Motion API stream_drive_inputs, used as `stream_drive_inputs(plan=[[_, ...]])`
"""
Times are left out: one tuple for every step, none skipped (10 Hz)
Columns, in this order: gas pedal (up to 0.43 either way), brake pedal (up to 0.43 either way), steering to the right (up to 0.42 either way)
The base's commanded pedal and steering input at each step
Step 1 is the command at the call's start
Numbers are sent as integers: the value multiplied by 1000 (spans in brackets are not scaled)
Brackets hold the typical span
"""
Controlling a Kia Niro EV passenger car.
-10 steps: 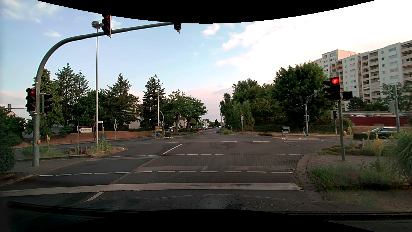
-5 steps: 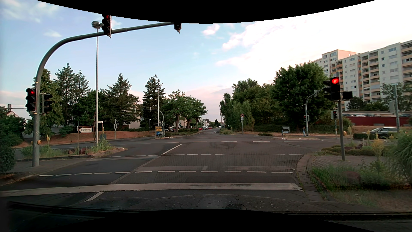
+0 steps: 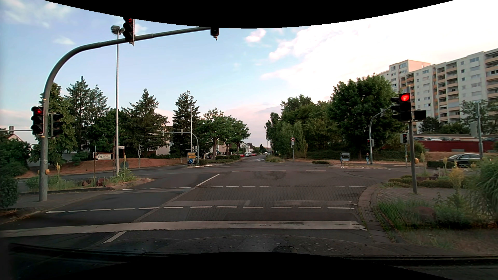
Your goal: Follow the waypoints while adhering to traffic rules and regulations
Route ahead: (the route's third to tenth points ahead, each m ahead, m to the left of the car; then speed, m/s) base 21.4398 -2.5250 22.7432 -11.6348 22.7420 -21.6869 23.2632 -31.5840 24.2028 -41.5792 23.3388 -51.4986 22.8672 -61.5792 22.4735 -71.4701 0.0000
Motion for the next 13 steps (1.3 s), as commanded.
stream_drive_inputs(plan=[[0,256,44],[0,256,44],[0,256,44],[0,256,44],[0,256,44],[0,256,44],[0,256,44],[0,262,44],[0,256,44],[0,256,44],[0,256,44],[0,256,44],[0,256,44]])
